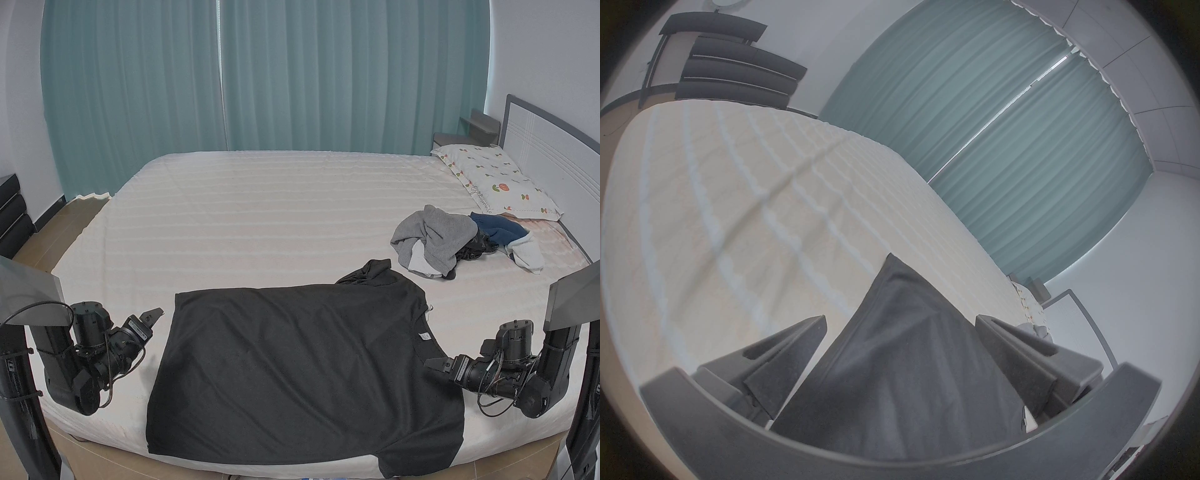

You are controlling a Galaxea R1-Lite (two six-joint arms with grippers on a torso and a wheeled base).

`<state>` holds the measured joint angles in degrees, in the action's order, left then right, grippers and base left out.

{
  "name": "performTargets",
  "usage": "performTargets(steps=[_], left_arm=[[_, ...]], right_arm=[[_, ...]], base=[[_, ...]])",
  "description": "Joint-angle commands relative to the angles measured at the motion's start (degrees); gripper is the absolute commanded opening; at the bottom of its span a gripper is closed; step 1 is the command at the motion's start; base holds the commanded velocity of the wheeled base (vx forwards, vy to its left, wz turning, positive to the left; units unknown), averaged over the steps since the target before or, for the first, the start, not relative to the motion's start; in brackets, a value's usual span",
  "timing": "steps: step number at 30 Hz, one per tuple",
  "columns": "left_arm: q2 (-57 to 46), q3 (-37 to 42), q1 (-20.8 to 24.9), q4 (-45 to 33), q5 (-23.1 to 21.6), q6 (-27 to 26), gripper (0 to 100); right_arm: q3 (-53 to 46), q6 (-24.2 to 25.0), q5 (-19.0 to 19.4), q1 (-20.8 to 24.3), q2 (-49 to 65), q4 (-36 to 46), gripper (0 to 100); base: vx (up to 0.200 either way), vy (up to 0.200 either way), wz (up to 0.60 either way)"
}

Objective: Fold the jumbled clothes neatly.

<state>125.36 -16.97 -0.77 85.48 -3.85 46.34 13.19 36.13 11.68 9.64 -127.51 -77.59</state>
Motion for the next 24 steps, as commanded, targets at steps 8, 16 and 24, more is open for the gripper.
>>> performTargets(steps=[8,16,24], left_arm=[[7.62,-32.07,0.86,-25.63,-2.65,-0.28,100],[14.57,-50.62,0.33,-38.11,-8.8,-1.16,100],[21.07,-59.76,0.59,-42.41,-7.84,-3.8,100]], right_arm=[[0.08,0.08,0.36,-0.06,-0.98,-0.1,100],[0.96,0.08,0.27,0.03,-2.21,-0.01,100],[0.96,-0.01,0.27,0.11,-2.39,-0.1,100]], base=[[0.0,0.0,0.0],[0.0,0.0,0.0],[0.0,0.0,0.0]])
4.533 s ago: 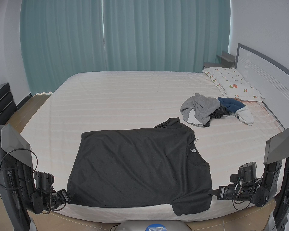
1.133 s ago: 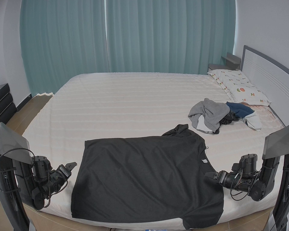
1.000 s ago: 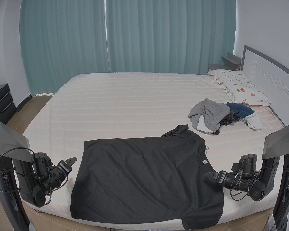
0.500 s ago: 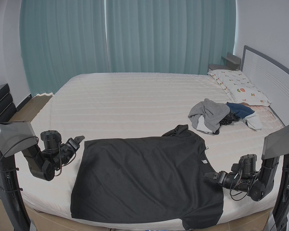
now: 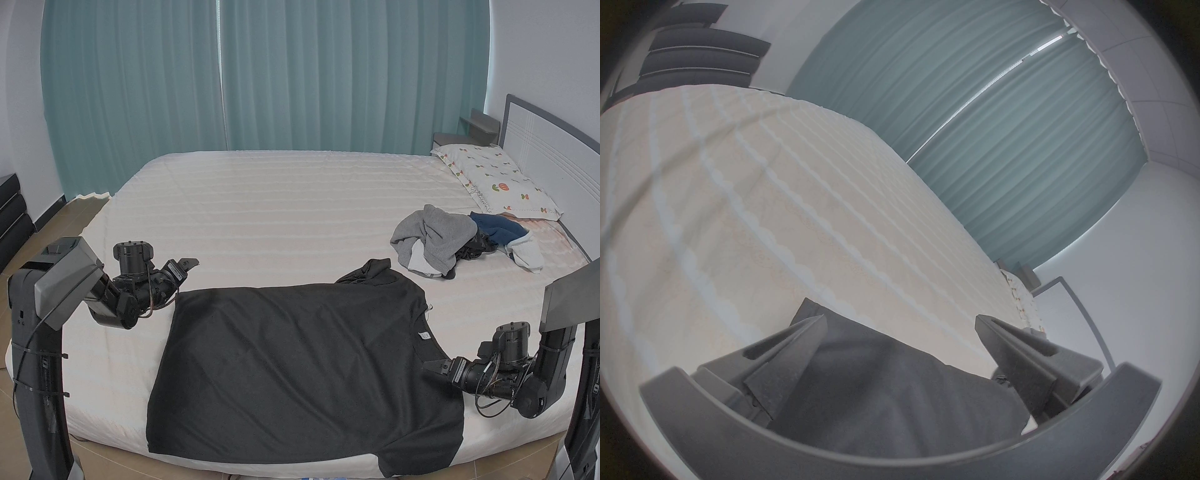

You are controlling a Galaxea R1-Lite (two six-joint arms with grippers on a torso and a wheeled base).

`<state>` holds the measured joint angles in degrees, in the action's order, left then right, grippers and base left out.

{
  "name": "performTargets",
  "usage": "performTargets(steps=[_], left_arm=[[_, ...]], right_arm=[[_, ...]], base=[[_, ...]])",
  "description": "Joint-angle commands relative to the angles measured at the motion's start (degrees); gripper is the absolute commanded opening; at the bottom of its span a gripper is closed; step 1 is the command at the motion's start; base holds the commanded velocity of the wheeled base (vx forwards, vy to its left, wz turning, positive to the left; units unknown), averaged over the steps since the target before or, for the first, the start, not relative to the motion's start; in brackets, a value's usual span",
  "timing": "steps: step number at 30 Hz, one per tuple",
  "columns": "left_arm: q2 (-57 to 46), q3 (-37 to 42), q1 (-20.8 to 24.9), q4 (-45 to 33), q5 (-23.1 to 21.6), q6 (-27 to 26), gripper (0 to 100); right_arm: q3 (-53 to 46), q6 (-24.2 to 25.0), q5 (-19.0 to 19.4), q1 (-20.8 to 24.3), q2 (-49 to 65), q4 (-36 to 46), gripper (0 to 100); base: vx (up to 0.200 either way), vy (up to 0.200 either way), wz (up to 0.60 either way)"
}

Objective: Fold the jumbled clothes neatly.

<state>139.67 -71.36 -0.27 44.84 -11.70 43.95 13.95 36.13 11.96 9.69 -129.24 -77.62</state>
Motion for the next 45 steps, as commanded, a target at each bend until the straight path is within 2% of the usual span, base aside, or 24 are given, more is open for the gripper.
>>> performTargets(steps=[1,6,12,17,36,37,44,45], left_arm=[[6.93,-5.45,0.09,-1.68,0.37,-1.94,100],[7.02,-5.36,0.0,-0.72,2.56,-2.55,100],[6.93,-5.36,-0.08,0.87,2.91,-2.55,100],[6.93,-5.1,-0.26,0.87,6.25,-2.64,100],[8.78,-4.22,0.09,0.51,6.43,-5.28,100],[8.96,-4.4,0.18,0.6,6.43,-5.28,0],[9.13,-5.54,-0.17,0.95,6.69,-5.19,0],[9.66,-7.21,-0.43,0.69,7.84,-5.1,0]], right_arm=[[0.29,-0.01,-0.01,0.06,-0.66,0.01,100],[0.47,-0.01,-0.01,0.15,-0.66,0.01,100],[0.56,-0.01,-0.01,0.06,-0.75,0.01,100],[0.56,0.08,-0.01,0.15,-0.75,0.01,100],[0.47,-0.01,0.08,0.15,-0.66,0.01,100],[0.47,-0.01,0.08,0.15,-0.66,0.01,100],[0.47,-0.01,-0.01,0.15,-0.66,0.01,100],[0.56,-0.01,-0.01,0.15,-0.66,0.01,100]], base=[[0.0,0.0,0.0],[0.0,0.0,0.0],[0.0,0.0,0.0],[0.0,0.0,0.0],[0.0,0.0,0.0],[0.0,0.0,0.0],[0.0,0.0,0.0],[0.0,0.0,0.0]])
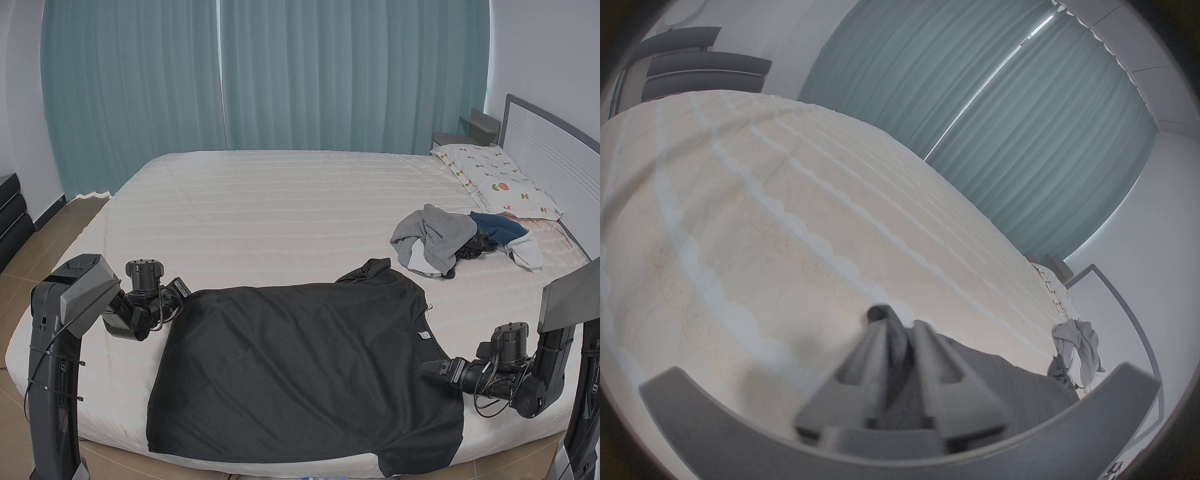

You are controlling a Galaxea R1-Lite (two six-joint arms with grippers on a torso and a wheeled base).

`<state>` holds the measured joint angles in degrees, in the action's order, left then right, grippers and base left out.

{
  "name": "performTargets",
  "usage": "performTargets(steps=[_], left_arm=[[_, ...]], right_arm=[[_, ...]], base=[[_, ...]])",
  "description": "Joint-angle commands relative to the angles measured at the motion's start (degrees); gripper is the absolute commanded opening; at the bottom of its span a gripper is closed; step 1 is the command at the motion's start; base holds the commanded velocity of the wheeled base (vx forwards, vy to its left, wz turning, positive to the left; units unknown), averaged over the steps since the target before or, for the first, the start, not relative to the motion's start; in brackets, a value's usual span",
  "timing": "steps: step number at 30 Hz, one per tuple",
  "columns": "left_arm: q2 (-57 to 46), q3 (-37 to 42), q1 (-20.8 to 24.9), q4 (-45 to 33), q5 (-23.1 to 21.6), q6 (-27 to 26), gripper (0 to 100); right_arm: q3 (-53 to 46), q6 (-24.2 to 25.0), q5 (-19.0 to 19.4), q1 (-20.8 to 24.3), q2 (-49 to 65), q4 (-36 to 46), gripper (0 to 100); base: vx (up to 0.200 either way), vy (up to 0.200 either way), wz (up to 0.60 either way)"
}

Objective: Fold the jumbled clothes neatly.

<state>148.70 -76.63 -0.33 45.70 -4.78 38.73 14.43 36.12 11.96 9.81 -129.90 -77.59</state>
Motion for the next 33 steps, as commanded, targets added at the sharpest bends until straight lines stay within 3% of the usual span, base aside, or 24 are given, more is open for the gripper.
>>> performTargets(steps=[1,5,15,21,33], left_arm=[[0.8,-2.38,-0.46,-0.18,1.35,0.12,0],[2.91,-5.9,-0.73,0.0,4.16,0.21,0],[4.05,-9.5,-0.9,1.06,4.52,0.38,0],[4.05,-10.29,-1.78,1.32,4.6,0.38,0],[5.9,-11.79,-2.13,1.49,5.57,0.47,0]], right_arm=[[0.07,0.0,0.08,0.03,0.0,-0.01,100],[0.07,0.0,0.08,0.03,0.0,-0.01,100],[0.86,0.18,-0.01,-0.06,0.09,-1.07,100],[1.21,4.92,-0.36,-0.15,0.18,-5.11,100],[2.62,8.35,-0.8,-1.2,-0.53,-11.0,100]], base=[[0.0,0.0,0.0],[0.0,0.0,0.0],[0.0,0.0,0.0],[0.0,0.0,0.0],[0.0,0.0,0.0]])
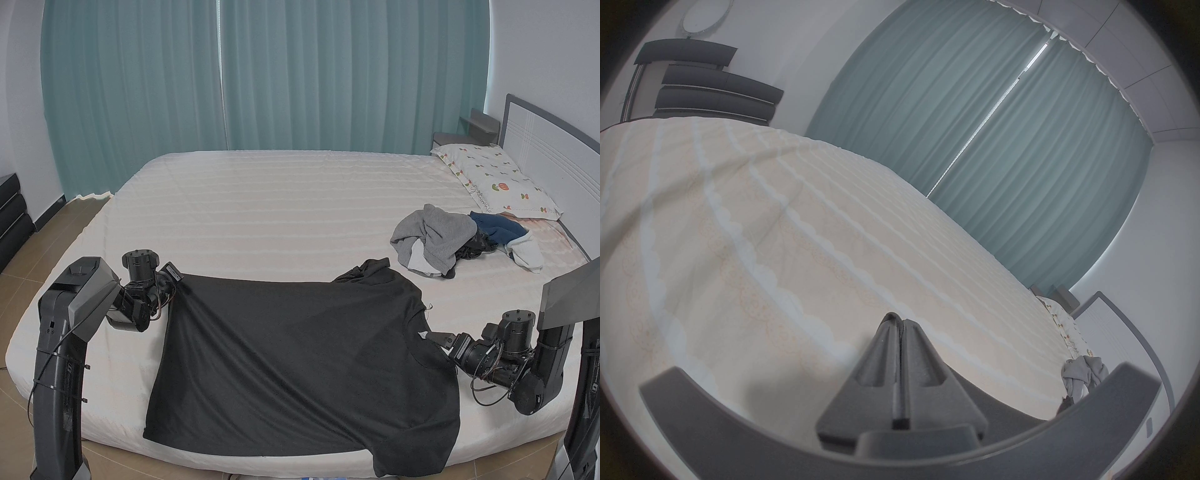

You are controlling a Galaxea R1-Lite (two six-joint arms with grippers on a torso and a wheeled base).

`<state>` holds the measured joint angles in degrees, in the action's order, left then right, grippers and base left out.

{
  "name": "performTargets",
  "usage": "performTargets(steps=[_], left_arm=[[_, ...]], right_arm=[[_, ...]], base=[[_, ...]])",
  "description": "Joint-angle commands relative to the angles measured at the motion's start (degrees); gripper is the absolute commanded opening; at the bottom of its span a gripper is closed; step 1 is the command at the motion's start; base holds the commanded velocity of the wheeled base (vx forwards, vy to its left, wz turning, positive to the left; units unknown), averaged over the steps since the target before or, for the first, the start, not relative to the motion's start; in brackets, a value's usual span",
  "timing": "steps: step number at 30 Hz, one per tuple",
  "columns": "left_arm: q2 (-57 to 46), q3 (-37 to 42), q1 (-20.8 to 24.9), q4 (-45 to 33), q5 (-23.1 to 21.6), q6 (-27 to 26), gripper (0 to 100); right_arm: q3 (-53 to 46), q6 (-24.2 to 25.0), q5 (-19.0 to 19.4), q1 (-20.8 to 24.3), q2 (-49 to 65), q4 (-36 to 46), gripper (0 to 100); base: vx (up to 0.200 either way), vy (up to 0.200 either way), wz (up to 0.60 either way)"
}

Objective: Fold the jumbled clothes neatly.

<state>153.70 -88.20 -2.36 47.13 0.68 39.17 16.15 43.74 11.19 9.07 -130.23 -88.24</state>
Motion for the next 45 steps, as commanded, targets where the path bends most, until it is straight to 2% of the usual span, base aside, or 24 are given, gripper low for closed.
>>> performTargets(steps=[1,8,9,11,12,13,15,24,30,37,45], left_arm=[[0.9,-0.13,-0.01,-0.02,0.11,0.03,0],[0.72,0.92,0.26,-0.02,0.28,0.03,0],[0.46,1.63,0.26,0.07,0.28,0.03,0],[0.46,1.8,0.26,0.07,0.28,0.03,0],[0.46,1.8,0.26,0.07,0.28,0.03,0],[0.46,1.89,0.26,0.07,0.28,0.12,0],[0.37,2.33,0.17,0.07,0.37,0.38,0],[-1.38,5.05,-0.18,0.07,0.37,2.67,0],[-1.21,5.32,0.17,0.16,0.28,3.02,0],[-1.38,6.2,0.17,0.24,0.28,3.11,0],[-1.3,6.28,0.17,0.24,0.28,3.11,0]], right_arm=[[1.51,1.08,-0.03,-0.72,-0.2,-0.36,100],[7.58,1.08,-1.17,-1.51,-0.72,1.31,100],[9.95,0.64,-2.49,-0.98,0.07,4.48,100],[13.73,-0.06,-2.67,-0.37,1.82,9.57,100],[13.73,-0.06,-2.67,-0.37,1.82,9.57,100],[21.11,-0.5,-2.67,-0.63,2.97,19.59,100],[29.9,-0.94,-2.75,-1.07,0.77,28.12,100],[56.01,-1.38,-2.93,-2.83,-13.56,41.74,100],[61.19,-1.73,-3.98,-3.01,-20.15,42.09,100],[66.73,-1.82,-4.69,-4.59,-22.26,42.62,100],[67.43,-1.99,-4.6,-4.06,-23.4,42.62,100]], base=[[0.0,0.0,0.0],[0.0,0.0,0.0],[0.0,0.0,0.0],[0.0,0.0,0.0],[0.0,0.0,0.0],[0.0,0.0,0.0],[0.0,0.0,0.0],[0.0,0.0,0.0],[0.0,0.0,0.0],[0.0,0.0,0.0],[0.0,0.0,0.0]])
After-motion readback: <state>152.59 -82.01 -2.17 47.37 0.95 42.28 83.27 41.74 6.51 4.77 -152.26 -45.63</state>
